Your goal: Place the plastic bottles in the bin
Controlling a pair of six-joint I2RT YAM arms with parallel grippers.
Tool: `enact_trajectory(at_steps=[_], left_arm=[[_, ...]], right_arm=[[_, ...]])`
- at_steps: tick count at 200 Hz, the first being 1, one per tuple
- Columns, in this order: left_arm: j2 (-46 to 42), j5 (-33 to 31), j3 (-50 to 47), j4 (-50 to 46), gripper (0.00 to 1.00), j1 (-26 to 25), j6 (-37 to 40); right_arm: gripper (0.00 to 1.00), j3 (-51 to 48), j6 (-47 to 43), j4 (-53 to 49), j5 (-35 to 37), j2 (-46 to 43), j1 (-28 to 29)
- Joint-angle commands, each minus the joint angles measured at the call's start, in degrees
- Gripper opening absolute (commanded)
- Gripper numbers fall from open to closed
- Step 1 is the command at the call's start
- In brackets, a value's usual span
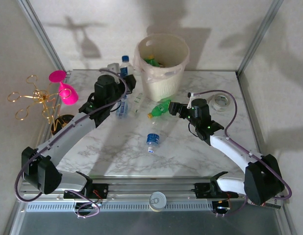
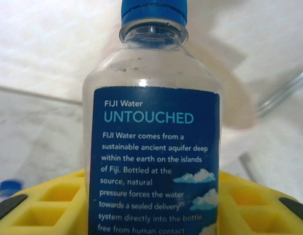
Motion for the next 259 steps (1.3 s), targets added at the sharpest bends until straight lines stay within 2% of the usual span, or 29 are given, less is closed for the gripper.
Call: enact_trajectory(at_steps=[1,43,94,125,150,163,174,182,202,241,259], left_arm=[[2.79,1.21,6.91,3.83,0.43,-2.2,2.81],[15.29,3.17,21.68,2.77,0.43,-3.78,4.24],[33.17,8.04,44.43,-6.0,0.42,-4.05,3.7],[43.5,6.91,59.53,-14.09,0.43,-4.26,5.83],[48.93,4.71,66.46,-17.97,0.45,-4.23,6.87],[49.82,4.73,67.21,-18.21,0.49,-4.27,6.64],[49.93,4.65,67.2,-17.97,0.57,-4.3,6.3],[49.84,4.43,67.21,-17.84,0.67,-4.32,6.19],[49.11,3.95,67.2,-17.75,0.99,-4.31,6.18],[45.61,3.0,66.86,-18.88,1.0,-5.16,7.98],[42.11,0.68,64.2,-18.54,1.0,-6.51,9.85]], right_arm=[[0.99,-0.79,0.49,-0.01,0.83,-2.07,-0.32],[0.99,-1.92,1.01,0.15,-1.87,-4.56,-0.32],[0.99,-4.91,0.5,0.36,-2.55,-8.47,-0.32],[0.99,-5.97,0.16,-0.16,-2.55,-9.85,-0.32],[0.99,-6.46,0.0,-0.5,-2.46,-10.95,-0.32],[0.99,-6.69,-0.18,-0.82,-1.97,-11.46,-0.32],[0.99,-6.85,-0.37,-1.06,-1.7,-11.83,-0.32],[0.99,-7.03,-0.41,-1.04,-1.59,-12.16,-0.32],[0.99,-7.46,-0.48,-1.04,-1.57,-12.63,-0.28],[0.99,-7.94,-0.53,-0.65,-3.26,-12.68,-0.32],[0.99,-9.33,0.7,1.56,-2.95,-12.8,-0.32]])
